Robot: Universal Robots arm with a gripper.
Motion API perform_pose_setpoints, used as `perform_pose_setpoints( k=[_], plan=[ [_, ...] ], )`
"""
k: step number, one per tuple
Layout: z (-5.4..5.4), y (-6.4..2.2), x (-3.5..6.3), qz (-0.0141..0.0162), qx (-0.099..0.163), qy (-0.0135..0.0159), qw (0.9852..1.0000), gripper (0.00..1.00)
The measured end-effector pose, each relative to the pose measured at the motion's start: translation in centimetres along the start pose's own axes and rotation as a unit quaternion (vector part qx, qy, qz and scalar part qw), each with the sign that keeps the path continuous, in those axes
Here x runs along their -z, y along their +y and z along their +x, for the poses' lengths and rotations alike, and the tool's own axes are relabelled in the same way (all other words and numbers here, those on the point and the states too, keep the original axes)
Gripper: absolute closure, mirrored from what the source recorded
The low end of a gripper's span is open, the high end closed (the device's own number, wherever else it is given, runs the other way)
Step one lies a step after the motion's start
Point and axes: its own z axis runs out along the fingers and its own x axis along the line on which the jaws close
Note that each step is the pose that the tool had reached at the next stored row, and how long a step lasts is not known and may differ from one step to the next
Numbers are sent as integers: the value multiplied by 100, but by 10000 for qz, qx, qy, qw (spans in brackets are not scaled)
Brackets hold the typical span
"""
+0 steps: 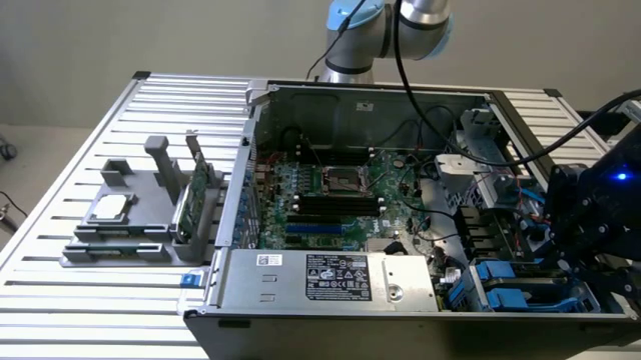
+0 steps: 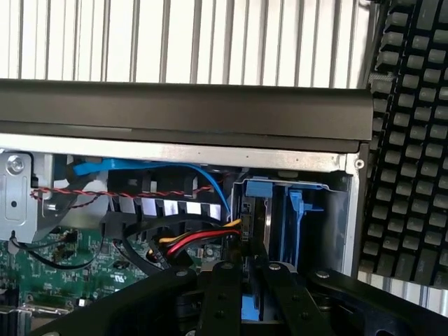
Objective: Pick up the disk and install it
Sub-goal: 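Insert the first disk wire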
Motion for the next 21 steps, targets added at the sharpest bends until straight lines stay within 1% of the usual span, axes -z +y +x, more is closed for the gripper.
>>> perform_pose_setpoints(
  k=[3,6,13,21],
  plan=[
    [9,0,-7,1,-3,-32,10000,83],
    [15,-1,-15,2,-2,-52,10000,83],
    [25,0,-24,3,-1,-72,10000,83],
    [36,-1,-33,2,-12,-83,10000,83]
  ],
)
